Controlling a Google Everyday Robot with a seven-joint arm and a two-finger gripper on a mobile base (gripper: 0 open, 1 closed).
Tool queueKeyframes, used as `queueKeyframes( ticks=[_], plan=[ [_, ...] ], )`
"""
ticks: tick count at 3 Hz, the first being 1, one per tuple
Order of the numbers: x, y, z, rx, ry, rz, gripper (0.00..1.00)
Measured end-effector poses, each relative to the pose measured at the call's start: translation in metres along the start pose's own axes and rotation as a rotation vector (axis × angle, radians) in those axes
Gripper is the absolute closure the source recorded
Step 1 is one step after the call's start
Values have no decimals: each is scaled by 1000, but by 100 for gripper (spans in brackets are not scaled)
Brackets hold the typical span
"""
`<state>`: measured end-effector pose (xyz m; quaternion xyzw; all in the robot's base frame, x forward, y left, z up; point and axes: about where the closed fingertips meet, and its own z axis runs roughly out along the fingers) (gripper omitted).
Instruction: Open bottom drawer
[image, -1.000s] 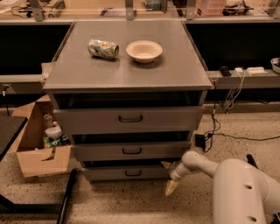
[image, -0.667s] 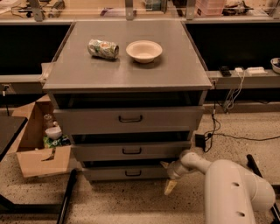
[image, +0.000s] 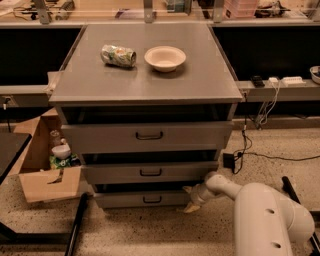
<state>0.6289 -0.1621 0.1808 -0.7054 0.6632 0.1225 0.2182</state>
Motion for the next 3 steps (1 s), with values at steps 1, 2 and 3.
queueKeyframes(
  ticks=[1,2,3],
  plan=[
    [-33,47,-15,-26,-44,-42,69],
    [-52,78,-21,-57,-72,-66,92],
    [-53,83,-22,-59,-73,-67,100]
  ],
)
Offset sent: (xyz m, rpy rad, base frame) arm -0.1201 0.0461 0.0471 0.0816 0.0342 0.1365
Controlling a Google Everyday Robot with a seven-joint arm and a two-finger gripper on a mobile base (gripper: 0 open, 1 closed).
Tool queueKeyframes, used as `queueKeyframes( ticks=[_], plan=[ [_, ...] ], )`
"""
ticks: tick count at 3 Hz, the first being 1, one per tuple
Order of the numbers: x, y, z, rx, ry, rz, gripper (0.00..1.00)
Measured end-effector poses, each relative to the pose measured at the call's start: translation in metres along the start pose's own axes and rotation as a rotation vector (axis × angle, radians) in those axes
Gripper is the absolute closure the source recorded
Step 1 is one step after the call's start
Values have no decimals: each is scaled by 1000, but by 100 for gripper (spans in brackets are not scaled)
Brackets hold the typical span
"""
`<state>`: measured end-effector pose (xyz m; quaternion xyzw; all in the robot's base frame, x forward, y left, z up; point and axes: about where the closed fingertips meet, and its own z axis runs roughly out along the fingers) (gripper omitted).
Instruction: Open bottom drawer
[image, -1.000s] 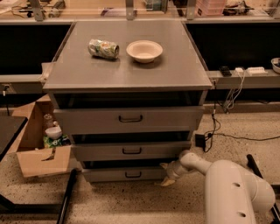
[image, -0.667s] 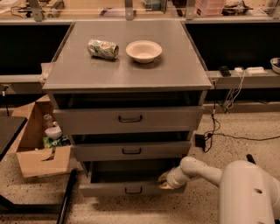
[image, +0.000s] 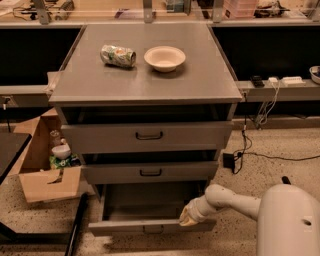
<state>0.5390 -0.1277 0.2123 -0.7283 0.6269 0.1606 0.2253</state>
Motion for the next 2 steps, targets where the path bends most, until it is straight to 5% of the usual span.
queueKeyframes(
  ticks=[2],
  plan=[
    [-10,12,8,-51,-22,-1,53]
  ],
)
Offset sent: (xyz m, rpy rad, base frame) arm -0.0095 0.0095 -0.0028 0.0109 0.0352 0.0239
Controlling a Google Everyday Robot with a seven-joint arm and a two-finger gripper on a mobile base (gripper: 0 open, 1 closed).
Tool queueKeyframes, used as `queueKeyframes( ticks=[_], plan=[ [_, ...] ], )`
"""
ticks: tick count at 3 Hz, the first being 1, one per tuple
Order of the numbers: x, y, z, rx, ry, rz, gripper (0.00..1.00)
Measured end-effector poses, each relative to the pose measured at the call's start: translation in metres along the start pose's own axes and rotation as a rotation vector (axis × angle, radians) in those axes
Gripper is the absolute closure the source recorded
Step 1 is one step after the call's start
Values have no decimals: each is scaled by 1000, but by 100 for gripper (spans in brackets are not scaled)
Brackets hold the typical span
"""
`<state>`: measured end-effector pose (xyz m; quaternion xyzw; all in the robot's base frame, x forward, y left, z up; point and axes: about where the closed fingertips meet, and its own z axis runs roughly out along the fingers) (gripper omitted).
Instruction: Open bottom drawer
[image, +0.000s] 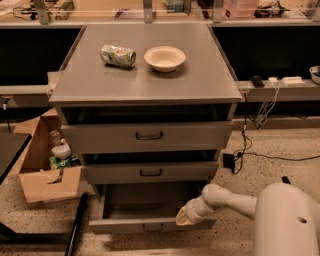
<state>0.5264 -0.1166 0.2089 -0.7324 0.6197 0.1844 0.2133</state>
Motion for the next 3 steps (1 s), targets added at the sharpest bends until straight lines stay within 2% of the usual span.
queueKeyframes(
  ticks=[1,2,3],
  plan=[
    [0,0,0,0,0,0,23],
    [0,0,0,0,0,0,1],
    [0,0,0,0,0,0,0]
  ],
)
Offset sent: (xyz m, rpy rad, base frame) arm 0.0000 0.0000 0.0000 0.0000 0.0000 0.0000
